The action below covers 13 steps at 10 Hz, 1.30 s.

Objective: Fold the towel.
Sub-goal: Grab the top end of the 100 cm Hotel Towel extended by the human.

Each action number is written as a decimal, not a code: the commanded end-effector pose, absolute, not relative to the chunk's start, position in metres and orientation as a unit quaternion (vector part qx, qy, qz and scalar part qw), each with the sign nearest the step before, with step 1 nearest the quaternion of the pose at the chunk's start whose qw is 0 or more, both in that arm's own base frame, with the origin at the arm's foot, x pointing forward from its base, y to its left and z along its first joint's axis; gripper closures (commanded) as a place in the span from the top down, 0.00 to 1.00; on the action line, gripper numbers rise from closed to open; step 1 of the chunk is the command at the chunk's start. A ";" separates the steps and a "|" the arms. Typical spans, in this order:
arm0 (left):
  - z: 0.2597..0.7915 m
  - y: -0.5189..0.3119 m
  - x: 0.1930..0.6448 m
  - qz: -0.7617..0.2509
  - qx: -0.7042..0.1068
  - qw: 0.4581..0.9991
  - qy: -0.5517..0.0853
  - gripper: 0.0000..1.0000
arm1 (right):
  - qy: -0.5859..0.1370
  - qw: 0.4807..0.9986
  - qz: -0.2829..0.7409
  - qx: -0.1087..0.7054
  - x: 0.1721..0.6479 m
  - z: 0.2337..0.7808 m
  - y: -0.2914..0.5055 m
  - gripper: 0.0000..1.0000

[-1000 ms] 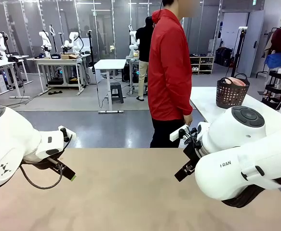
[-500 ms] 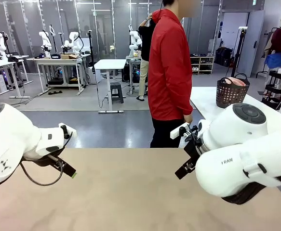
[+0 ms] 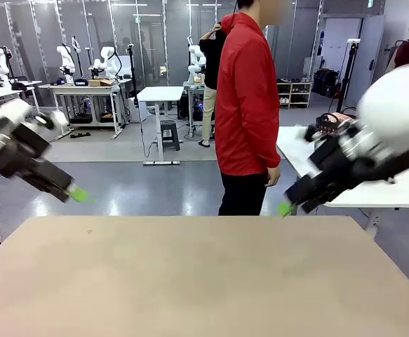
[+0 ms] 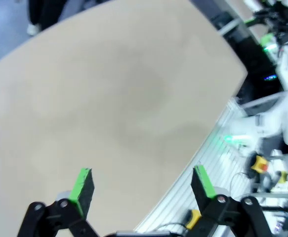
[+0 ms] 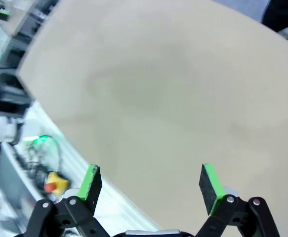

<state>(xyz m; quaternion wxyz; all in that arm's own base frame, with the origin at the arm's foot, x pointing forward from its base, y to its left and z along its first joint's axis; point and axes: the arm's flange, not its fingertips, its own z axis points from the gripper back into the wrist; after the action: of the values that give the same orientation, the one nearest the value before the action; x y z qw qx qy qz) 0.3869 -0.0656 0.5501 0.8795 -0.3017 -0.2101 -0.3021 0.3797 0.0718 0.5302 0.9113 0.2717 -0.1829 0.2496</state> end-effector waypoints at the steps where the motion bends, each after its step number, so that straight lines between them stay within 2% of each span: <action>1: 0.557 -0.006 0.392 -0.269 -0.381 0.869 -0.165 1.00 | -0.175 0.888 0.215 0.368 0.385 0.536 0.011 1.00; 3: 0.550 0.065 0.379 -0.221 -0.483 0.828 -0.182 1.00 | -0.197 0.843 0.187 0.464 0.368 0.532 -0.063 1.00; 7: 0.506 0.178 0.347 -0.144 -0.594 0.755 -0.238 1.00 | -0.258 0.789 0.116 0.545 0.320 0.500 -0.173 1.00; 10: 0.492 0.207 0.330 -0.115 -0.603 0.740 -0.276 1.00 | -0.267 0.787 0.090 0.548 0.309 0.492 -0.194 1.00; 12: 0.497 0.202 0.331 -0.110 -0.597 0.743 -0.281 1.00 | -0.261 0.794 0.083 0.542 0.313 0.493 -0.190 1.00; 13: 0.483 0.211 0.324 -0.103 -0.600 0.745 -0.272 1.00 | -0.259 0.791 0.076 0.549 0.305 0.485 -0.199 1.00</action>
<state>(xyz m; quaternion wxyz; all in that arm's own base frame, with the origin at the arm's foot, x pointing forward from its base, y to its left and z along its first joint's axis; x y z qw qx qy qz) 0.3269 0.2069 0.4858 0.7484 -0.5957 -0.2731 -0.1023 0.3091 -0.1935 0.4859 0.7961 0.5439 -0.2542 0.0759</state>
